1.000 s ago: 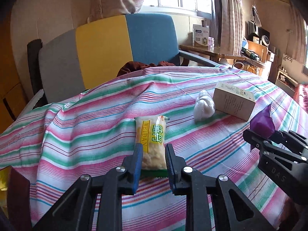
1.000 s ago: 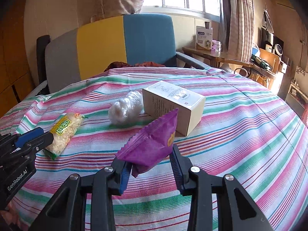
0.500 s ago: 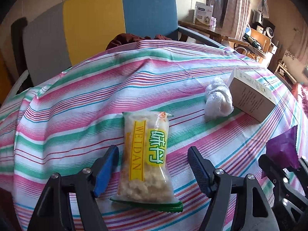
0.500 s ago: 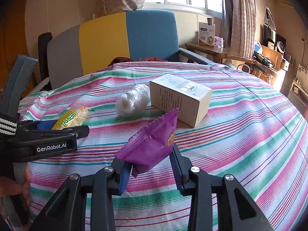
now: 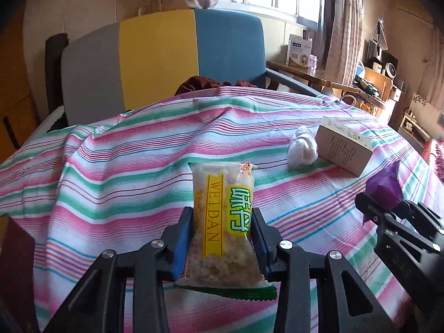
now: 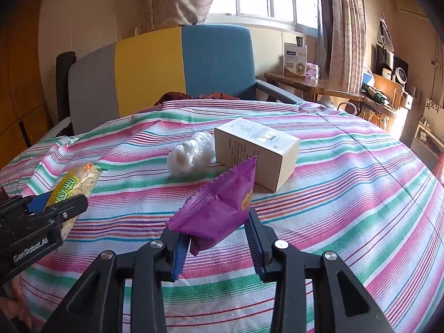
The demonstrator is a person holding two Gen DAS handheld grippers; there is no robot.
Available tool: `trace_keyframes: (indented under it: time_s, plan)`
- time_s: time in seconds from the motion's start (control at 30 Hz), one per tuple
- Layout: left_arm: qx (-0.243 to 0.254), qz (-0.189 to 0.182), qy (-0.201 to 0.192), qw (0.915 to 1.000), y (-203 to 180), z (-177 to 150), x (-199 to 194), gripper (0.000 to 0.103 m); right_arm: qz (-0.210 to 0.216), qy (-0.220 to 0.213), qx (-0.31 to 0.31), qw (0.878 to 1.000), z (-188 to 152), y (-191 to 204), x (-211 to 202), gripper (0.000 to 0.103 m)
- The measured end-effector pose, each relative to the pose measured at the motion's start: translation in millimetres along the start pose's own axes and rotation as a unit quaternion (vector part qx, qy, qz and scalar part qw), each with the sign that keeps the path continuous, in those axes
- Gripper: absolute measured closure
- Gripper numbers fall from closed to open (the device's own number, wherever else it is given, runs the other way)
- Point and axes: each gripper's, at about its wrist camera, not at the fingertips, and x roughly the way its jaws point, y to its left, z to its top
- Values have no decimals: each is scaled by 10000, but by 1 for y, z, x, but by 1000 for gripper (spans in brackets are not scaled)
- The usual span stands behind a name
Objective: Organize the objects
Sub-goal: 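Carry the biscuit packet to the gold tray with the left gripper while the right gripper carries the purple packet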
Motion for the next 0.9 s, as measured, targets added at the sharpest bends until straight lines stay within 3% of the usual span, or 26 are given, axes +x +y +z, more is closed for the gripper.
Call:
trace_keyframes:
  time_s: [0.13, 0.47, 0.9]
  plan:
    - [-14, -85, -113, 9999, 0, -15, -25, 62, -50, -87, -172, 9998, 1, 7, -3, 65]
    - [-648, -387, 70, 9971, 32, -44, -75, 62, -42, -196, -598, 9980, 0, 22, -8, 65]
    - [-1225, -322, -206, 9917, 103, -65, -145, 62, 0, -120, -843, 9964, -6, 34, -14, 65]
